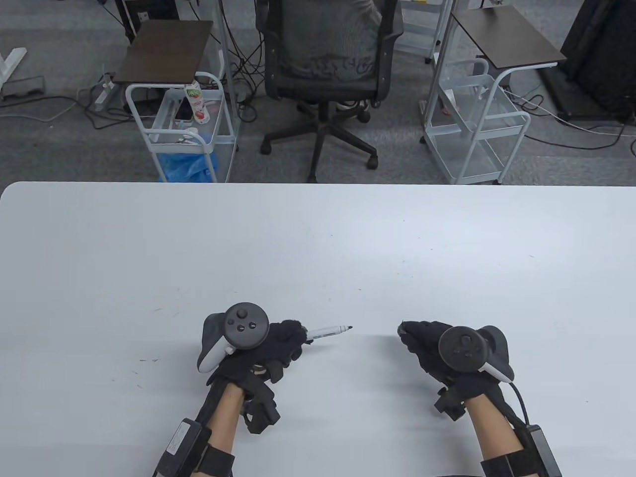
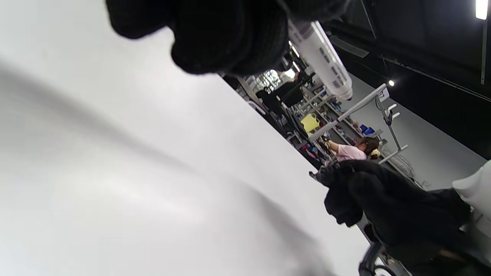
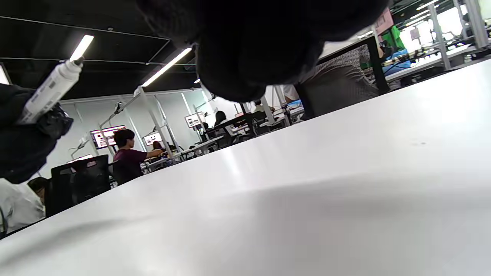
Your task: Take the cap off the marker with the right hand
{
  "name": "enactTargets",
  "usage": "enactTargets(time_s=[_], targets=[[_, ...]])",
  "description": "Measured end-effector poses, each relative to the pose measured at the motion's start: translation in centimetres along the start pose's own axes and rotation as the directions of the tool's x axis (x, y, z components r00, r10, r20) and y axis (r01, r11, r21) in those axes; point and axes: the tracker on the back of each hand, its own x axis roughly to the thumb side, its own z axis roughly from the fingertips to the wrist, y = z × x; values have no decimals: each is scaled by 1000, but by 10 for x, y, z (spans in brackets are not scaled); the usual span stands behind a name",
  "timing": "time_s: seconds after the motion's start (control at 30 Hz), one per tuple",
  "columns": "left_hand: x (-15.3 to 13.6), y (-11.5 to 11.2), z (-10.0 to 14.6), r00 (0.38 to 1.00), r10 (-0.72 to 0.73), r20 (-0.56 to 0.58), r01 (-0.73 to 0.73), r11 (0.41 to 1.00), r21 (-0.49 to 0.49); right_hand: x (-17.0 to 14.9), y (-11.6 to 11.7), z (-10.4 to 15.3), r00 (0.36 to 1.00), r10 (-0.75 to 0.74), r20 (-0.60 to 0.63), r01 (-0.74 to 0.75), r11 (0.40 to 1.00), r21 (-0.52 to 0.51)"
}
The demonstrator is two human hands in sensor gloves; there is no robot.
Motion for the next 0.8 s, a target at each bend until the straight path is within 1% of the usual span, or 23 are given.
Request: enactTargets(time_s=[0.07, 0.1, 0.17, 0.2, 0.23, 0.3, 0.33, 0.37, 0.4, 0.43, 0.47, 0.53, 0.6, 0.67, 0.77, 0.8], targets=[[4, 11, 6, 999, -36, -27, 38, 997, 64, 2, 2, 0, 999, 50, -3, -50, 998, 26], [6, 17, 10, 996, -71, -44, 76, 992, 100, 4, 3, 0, 998, 70, 6, -70, 997, 23], [9, 29, 16, 981, -161, -111, 181, 962, 205, 6, 3, 1, 997, 76, 6, -76, 997, 18], [8, 35, 18, 970, -193, -150, 224, 946, 235, 7, 2, 1, 997, 76, 8, -76, 997, 24], [7, 38, 18, 961, -210, -182, 252, 935, 250, 7, 2, 1, 997, 77, 8, -77, 997, 21], [0, 49, 17, 924, -254, -286, 334, 899, 282, 8, -1, 1, 996, 91, 7, -91, 996, 5], [-3, 51, 16, 911, -256, -322, 351, 892, 284, 8, -1, 1, 996, 92, 5, -92, 996, 2], [-8, 55, 13, 885, -262, -385, 380, 884, 271, 8, -2, 1, 996, 87, 0, -87, 996, -4], [-12, 57, 11, 865, -270, -422, 399, 880, 255, 7, -3, 1, 997, 82, -3, -82, 997, -5], [-18, 59, 6, 823, -287, -490, 439, 869, 229, 7, -4, 1, 997, 77, -3, -77, 997, -7], [-22, 59, 3, 793, -298, -531, 461, 863, 205, 7, -4, 1, 997, 74, -3, -74, 997, -9], [-34, 57, -9, 699, -356, -620, 534, 836, 122, 6, -4, 1, 998, 70, -6, -70, 997, -10], [-43, 52, -21, 614, -424, -666, 581, 814, 18, 6, -4, 1, 998, 67, -7, -67, 998, -6], [-53, 43, -35, 518, -491, -700, 633, 771, -72, 5, -4, 1, 999, 43, -4, -43, 999, 11], [-64, 29, -54, 428, -571, -701, 693, 705, -151, 4, -5, 1, 999, 40, -7, -40, 999, 5], [-67, 25, -58, 403, -585, -704, 710, 685, -162, 4, -5, 1, 999, 42, -9, -42, 999, 6]])
